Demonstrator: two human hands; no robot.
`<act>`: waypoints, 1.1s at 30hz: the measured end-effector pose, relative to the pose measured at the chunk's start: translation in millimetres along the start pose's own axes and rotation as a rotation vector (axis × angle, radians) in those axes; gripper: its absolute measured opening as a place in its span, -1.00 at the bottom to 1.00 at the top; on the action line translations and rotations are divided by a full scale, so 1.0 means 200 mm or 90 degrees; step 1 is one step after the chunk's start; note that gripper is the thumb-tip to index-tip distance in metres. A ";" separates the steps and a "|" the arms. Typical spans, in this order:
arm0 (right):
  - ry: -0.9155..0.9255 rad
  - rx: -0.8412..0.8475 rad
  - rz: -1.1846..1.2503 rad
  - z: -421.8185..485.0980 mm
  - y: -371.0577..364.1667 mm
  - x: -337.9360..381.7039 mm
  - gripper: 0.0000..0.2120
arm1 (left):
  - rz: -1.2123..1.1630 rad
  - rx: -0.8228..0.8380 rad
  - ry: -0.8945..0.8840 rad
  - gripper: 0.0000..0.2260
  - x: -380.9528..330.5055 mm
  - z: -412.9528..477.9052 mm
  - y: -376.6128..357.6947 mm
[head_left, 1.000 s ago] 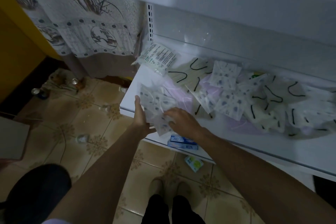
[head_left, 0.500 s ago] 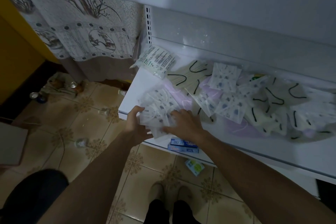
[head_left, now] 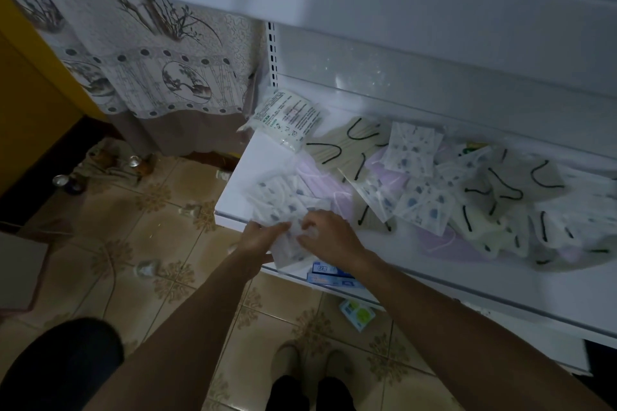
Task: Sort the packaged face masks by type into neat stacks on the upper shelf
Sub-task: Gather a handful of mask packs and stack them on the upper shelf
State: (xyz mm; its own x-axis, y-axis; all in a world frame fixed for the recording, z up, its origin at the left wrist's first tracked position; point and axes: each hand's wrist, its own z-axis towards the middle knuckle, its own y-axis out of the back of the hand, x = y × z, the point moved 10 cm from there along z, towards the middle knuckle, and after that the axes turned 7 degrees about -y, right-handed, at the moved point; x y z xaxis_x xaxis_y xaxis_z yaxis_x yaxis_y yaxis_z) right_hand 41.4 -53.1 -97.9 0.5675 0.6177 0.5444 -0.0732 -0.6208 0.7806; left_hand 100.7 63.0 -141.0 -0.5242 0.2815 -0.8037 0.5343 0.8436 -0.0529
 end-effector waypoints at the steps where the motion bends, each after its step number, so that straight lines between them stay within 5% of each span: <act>1: 0.014 -0.023 0.011 0.00 0.03 -0.01 -0.77 | 0.020 -0.035 -0.018 -0.73 -0.01 0.01 0.01; 5: -0.096 -0.213 -0.148 0.01 0.27 -0.26 -0.71 | 0.139 -0.140 -0.066 -0.59 -0.05 0.03 0.06; 10: -0.239 -0.101 -0.303 0.02 0.32 -0.59 -0.55 | 0.100 -0.091 -0.049 -0.69 -0.02 0.05 0.03; 13: -0.157 -0.126 -0.325 0.02 0.31 -0.47 -0.71 | 0.085 -0.089 -0.010 -0.73 0.02 0.04 0.03; 16: -0.027 -0.164 -0.189 0.03 0.25 -0.28 -0.81 | 0.037 -0.090 0.015 -0.81 0.03 0.03 0.01; 19: 0.091 -0.114 -0.080 0.01 0.14 -0.05 -0.70 | -0.007 -0.047 0.039 -0.35 0.02 0.05 -0.04; 21: 0.176 -0.038 -0.062 -0.03 0.04 0.11 -0.65 | 0.042 -0.040 0.023 -0.21 -0.01 0.06 -0.05; 25: 0.228 0.000 -0.073 -0.09 0.00 0.21 -0.72 | 0.139 -0.099 -0.020 -0.65 -0.07 0.06 -0.01; 33: 0.099 -0.031 -0.236 -0.04 0.09 -0.14 -0.54 | 0.087 -0.116 0.004 -0.64 -0.01 0.07 0.00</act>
State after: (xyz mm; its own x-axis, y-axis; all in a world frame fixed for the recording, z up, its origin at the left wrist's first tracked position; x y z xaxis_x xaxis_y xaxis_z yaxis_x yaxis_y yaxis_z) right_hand 16.5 -78.1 -96.8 0.4323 0.8635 0.2600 0.0728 -0.3208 0.9443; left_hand 110.8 57.1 -147.6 -0.4593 0.4010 -0.7926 0.4726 0.8658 0.1641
